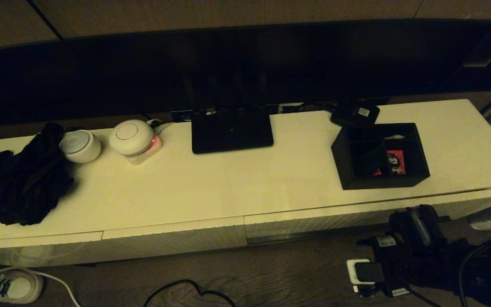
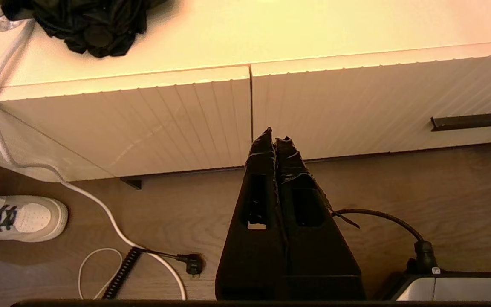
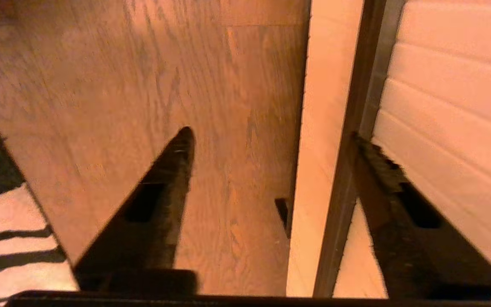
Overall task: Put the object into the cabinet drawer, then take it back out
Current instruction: Open the drawer
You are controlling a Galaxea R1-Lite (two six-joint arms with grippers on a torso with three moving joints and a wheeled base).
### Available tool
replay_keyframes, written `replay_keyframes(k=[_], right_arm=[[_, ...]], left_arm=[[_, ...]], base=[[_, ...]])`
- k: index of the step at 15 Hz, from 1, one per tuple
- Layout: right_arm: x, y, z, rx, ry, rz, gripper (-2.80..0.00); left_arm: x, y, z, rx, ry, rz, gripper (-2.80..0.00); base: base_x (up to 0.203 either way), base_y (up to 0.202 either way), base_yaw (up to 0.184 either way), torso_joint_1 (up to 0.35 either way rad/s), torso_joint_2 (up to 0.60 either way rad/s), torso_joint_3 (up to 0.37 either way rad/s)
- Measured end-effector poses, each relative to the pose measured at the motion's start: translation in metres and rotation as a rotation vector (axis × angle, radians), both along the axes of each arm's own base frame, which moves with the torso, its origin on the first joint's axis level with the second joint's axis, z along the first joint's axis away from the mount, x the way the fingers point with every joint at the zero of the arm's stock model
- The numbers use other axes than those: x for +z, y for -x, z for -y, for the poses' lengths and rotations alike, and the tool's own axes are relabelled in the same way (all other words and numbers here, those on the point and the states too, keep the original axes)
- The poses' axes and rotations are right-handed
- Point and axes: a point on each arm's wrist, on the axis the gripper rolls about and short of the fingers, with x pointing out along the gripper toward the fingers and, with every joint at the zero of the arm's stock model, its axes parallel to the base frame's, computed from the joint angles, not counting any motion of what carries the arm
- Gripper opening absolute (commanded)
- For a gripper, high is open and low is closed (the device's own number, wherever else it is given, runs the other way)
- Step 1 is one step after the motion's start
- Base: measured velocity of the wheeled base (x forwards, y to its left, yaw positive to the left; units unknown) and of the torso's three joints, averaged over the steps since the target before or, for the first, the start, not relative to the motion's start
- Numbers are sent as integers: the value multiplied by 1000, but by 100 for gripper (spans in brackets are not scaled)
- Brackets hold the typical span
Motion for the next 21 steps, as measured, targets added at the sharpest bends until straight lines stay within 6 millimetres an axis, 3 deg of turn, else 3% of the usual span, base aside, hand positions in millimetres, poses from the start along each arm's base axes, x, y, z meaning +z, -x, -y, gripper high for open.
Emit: replay_keyframes(k=[21], right_arm=[[-25,-67,-8,-5,-42,-8,0]], left_arm=[[0,0,0,0,0,0,-280]], base=[[0,0,0,0,0,0]])
